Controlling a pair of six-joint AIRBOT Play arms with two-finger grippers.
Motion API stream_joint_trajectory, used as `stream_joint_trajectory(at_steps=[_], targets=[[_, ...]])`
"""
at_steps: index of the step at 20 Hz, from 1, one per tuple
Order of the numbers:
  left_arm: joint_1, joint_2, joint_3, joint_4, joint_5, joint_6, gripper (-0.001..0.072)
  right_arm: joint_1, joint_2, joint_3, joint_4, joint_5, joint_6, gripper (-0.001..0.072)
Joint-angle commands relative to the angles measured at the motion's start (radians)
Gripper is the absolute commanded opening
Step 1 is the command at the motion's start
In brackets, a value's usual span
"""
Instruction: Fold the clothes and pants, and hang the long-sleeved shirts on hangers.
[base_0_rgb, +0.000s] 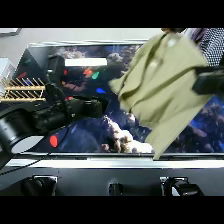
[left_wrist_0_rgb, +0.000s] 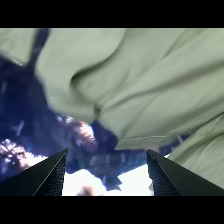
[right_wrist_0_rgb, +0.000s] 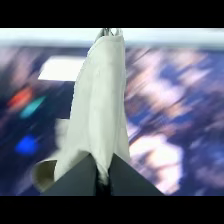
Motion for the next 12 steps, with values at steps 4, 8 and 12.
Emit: stream_joint_trajectory(at_steps=[4,8,12], targets=[[0.001,0.032,0.001,0.001,-0.063,-0.001,0.0577,0.001,-0.003,0.189,-0.554,-0.026,0.237,0.0023],[0.001,0.031,0.001,0.001,-0.063,-0.001,0.0577,0.001,-0.048,0.244,-0.913,0.107,0.401,0.0024],[0.001,0.029,0.0,0.001,-0.063,-0.001,0.0577,0.001,-0.139,0.244,-1.242,0.232,0.645,0.0024]])
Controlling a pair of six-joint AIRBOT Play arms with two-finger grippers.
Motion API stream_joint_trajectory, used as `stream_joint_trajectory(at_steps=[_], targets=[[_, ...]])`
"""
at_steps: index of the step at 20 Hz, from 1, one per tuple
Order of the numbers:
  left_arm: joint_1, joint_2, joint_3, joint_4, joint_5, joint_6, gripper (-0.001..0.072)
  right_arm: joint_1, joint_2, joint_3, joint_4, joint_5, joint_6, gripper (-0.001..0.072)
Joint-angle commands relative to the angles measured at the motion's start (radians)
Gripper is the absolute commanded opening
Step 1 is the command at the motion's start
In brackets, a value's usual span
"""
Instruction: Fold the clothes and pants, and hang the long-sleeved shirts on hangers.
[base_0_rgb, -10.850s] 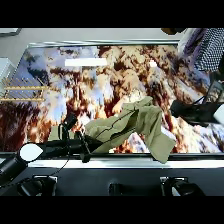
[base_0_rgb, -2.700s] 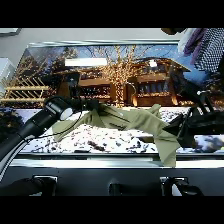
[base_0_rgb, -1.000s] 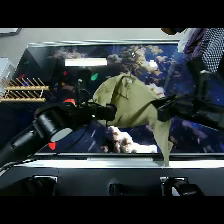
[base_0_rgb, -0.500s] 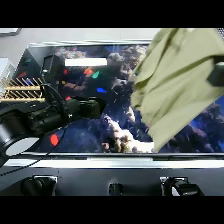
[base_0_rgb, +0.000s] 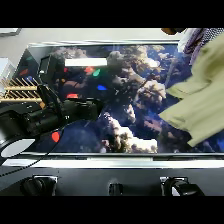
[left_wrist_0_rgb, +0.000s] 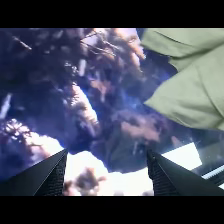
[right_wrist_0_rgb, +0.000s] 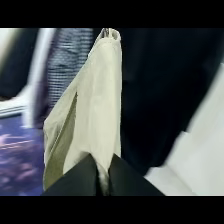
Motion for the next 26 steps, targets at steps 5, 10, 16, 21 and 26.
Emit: stream_joint_trajectory(at_steps=[5,10,16,21,26], targets=[[0.001,-0.003,-0.003,0.001,-0.004,0.002,0.0577,-0.188,-0.139,0.051,-0.386,0.05,0.366,0.0024],[0.001,-0.003,-0.031,0.001,-0.003,0.002,0.0576,-0.431,-0.184,0.155,-0.386,-0.16,0.365,0.0024],[0.001,-0.003,-0.04,0.001,-0.003,0.002,0.0577,-0.658,-0.242,0.187,-0.307,-0.249,0.367,0.0024],[0.001,-0.003,-0.04,0.001,-0.003,0.002,0.0576,-0.78,-0.285,0.187,-0.305,-0.333,0.447,0.0024],[0.001,-0.003,-0.04,0.001,-0.003,0.002,0.0577,-0.881,-0.324,0.187,-0.242,-0.359,0.484,0.0024]])
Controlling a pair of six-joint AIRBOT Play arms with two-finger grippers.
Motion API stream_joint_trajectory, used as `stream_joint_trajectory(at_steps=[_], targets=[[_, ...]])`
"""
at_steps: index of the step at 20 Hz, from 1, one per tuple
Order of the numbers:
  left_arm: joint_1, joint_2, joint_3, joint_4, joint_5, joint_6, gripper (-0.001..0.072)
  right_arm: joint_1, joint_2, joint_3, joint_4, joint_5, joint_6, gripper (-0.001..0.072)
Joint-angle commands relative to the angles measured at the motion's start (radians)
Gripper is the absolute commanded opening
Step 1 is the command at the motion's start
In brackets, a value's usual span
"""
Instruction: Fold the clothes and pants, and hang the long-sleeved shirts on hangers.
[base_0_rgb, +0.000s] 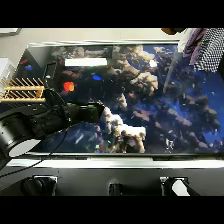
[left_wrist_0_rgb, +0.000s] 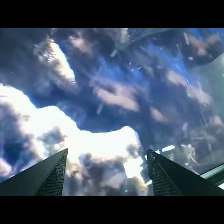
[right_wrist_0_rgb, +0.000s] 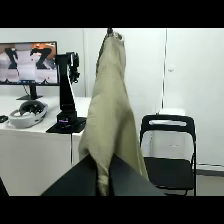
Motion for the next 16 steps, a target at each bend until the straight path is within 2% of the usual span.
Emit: stream_joint_trajectory(at_steps=[1,6,10,11,13,16], targets=[[0.001,0.0,0.0,0.0,0.0,0.0,0.0577,-0.072,-0.029,0.0,0.064,-0.019,0.024,0.0024],[0.001,0.0,0.0,0.0,0.001,0.0,0.0576,-0.087,-0.033,0.0,0.167,0.033,-0.019,0.0027],[0.001,0.0,0.0,0.0,0.002,-0.001,0.0577,-0.087,-0.023,0.0,0.218,0.152,-0.019,0.0028],[0.001,0.0,0.0,0.0,0.003,-0.001,0.0577,-0.087,-0.013,0.0,0.221,0.175,-0.019,0.0071],[0.001,0.0,0.0,0.0,0.003,-0.001,0.0577,-0.087,0.021,0.0,0.237,0.195,-0.019,0.0312],[0.001,0.0,0.0,0.0,0.003,-0.001,0.0577,-0.085,0.08,0.0,0.241,0.224,-0.028,0.0474]])
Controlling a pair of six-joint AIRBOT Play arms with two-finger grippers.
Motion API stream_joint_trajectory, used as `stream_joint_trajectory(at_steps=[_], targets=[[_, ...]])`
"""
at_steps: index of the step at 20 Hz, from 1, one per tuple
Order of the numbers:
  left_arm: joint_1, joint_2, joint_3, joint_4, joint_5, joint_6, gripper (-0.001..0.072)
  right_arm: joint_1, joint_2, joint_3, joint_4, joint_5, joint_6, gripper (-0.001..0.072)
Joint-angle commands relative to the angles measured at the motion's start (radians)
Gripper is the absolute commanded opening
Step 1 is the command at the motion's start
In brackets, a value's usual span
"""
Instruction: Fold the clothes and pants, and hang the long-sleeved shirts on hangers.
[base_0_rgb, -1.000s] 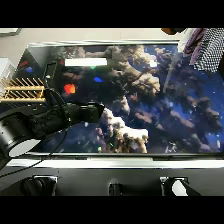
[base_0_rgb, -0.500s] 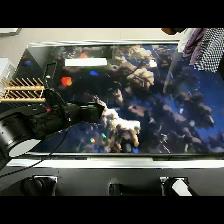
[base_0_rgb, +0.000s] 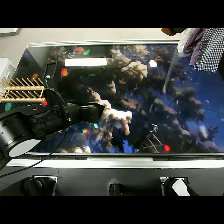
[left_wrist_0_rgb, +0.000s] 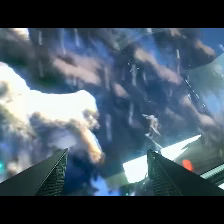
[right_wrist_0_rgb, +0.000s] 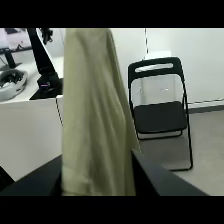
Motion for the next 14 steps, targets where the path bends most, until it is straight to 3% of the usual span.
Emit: stream_joint_trajectory(at_steps=[1,4,6,10,12,14], targets=[[0.001,0.0,0.0,0.0,0.001,0.001,0.0577,0.0,0.071,0.0,0.013,0.05,-0.026,0.0497],[0.001,0.001,0.0,0.0,0.0,0.001,0.0578,0.0,0.15,0.001,0.007,0.035,-0.045,0.0502],[0.001,0.004,0.0,0.0,0.0,0.0,0.0578,0.0,0.206,0.0,0.006,-0.037,-0.045,0.0593],[0.01,0.024,0.0,0.0,0.0,-0.003,0.0578,0.0,0.276,0.001,0.092,-0.36,-0.04,0.0591],[0.032,0.042,0.0,0.0,0.0,-0.009,0.0577,0.0,0.274,0.0,0.306,-0.531,-0.042,0.0584],[0.075,0.06,0.0,0.0,-0.001,-0.034,0.0574,0.017,0.239,0.0,0.701,-0.571,-0.133,0.0481]])
